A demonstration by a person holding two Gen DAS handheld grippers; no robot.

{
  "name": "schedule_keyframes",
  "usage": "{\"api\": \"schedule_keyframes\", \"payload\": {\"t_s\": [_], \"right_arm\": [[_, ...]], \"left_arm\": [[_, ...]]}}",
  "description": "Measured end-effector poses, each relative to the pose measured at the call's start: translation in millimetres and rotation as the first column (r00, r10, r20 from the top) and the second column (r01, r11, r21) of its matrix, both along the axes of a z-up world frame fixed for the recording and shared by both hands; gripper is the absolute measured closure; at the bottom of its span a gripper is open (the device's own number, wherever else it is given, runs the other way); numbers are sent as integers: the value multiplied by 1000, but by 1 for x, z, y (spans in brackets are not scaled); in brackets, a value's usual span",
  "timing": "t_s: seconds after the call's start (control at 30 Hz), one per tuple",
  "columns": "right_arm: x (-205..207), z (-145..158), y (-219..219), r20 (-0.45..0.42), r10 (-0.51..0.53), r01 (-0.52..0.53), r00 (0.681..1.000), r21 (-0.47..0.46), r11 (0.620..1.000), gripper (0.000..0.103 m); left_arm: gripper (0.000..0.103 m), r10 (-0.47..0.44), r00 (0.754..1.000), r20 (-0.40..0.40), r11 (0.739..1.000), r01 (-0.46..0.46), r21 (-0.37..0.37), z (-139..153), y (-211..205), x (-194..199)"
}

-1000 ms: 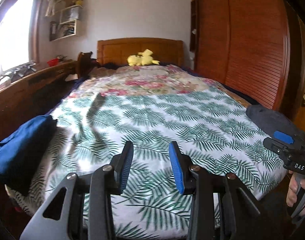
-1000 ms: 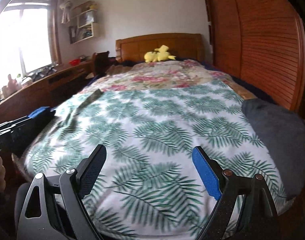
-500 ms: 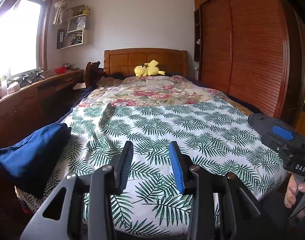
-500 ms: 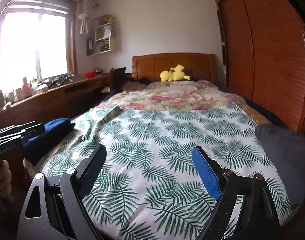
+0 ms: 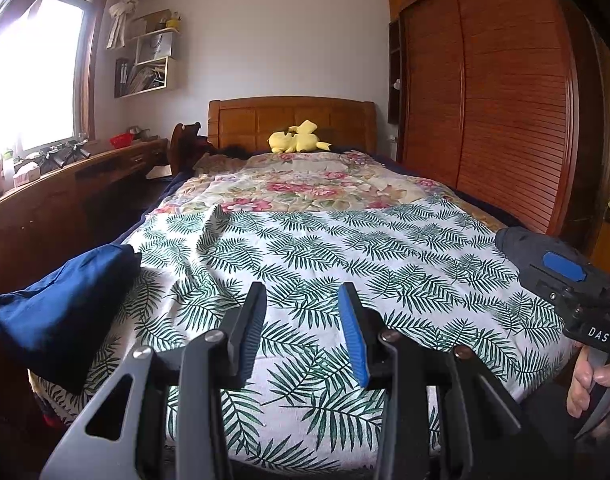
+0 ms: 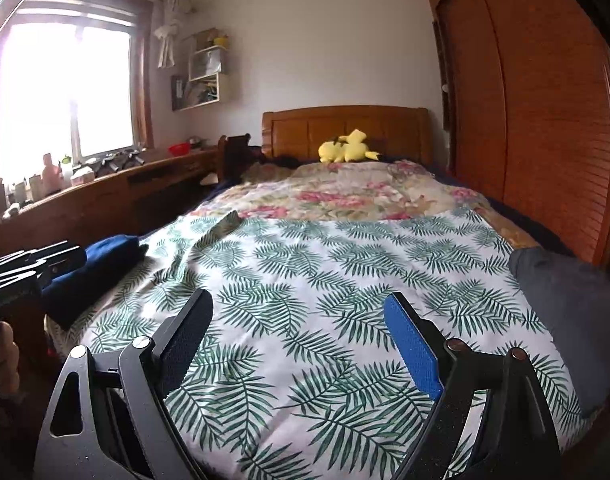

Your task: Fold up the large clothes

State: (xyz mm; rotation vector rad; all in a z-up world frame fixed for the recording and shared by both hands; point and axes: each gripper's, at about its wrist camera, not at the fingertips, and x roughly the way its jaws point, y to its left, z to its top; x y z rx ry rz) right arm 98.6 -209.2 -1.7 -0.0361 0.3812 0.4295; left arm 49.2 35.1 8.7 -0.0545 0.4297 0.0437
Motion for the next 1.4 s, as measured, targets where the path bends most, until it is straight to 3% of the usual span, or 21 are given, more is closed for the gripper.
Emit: {"api": "schedule_keyframes", "payload": {"t_s": [1.4], "right_arm": [[2, -1, -11, -4, -18, 18, 1000, 15, 1000, 14]], "left_arm": [[66, 1, 1000, -2, 1000, -1, 1, -5, -2, -2]]}}
